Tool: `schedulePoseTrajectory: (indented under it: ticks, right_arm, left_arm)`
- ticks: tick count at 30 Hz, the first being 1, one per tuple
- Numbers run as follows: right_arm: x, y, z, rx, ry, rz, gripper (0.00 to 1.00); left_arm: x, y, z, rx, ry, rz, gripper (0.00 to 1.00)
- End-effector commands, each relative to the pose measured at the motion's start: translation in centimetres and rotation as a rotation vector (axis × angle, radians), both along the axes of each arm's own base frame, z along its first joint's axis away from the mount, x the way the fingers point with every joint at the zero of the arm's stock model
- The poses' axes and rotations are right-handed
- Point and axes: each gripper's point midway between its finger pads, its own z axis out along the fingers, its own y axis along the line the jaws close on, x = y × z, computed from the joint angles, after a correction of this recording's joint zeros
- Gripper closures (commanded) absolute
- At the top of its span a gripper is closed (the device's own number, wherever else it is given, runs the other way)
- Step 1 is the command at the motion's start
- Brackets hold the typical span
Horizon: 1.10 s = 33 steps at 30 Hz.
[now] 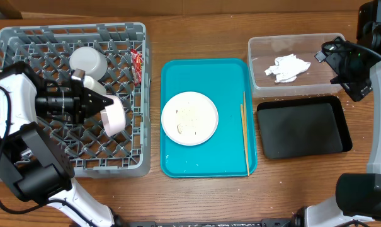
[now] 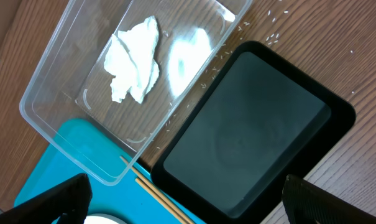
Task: Sort waste into correct bins and load items into the dishwasher
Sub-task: 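Lower the pink bowl upright-tilted into the rack's front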
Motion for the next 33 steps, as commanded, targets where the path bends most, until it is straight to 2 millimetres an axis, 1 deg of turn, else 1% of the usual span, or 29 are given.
schedulePoseTrajectory:
  ticks: [1,8,15,20,23,26,33]
  right_arm:
    - [0.0,-0.1,1.1,-0.004,-0.036,-0.005,0.0]
    - [0.0,-0.1,1.1,-0.004,-0.037,-0.005,0.0]
    - [0.0,-0.1,1.1,-0.004,-0.036,-0.005,0.0]
    - [0.0,-0.1,1.1,-0.004,-0.036,-0.005,0.0]
    - [0.0,-0.1,1.1,-0.004,-0.037,-0.005,0.0]
    - [0.0,-0.1,1.1,-0.004,-0.036,-0.005,0.0]
    - [0.0,-0.1,1.1,-0.004,-0.036,-0.005,0.0]
  left_arm:
    - [-0.4,-0.4,0.4,-0.001,-0.117,-0.034,0.96]
    - [-0.7,1.2,0.2,0.014,-0.108,0.005,0.96]
    - [-1.0,3.8,0.1,0.048,-0.108,0.061,0.96]
    - [-1.5,4.5,-0.5,0.118,-0.092,0.021,0.96]
    - [-1.3,4.9,-0.6,0.137,-0.108,0.022,0.96]
    - [-0.9,5.3,-0.1,0.163,-0.129,0.019,0.96]
    - [0.4,6.5,2.3,0.226,-0.113,0.071,0.96]
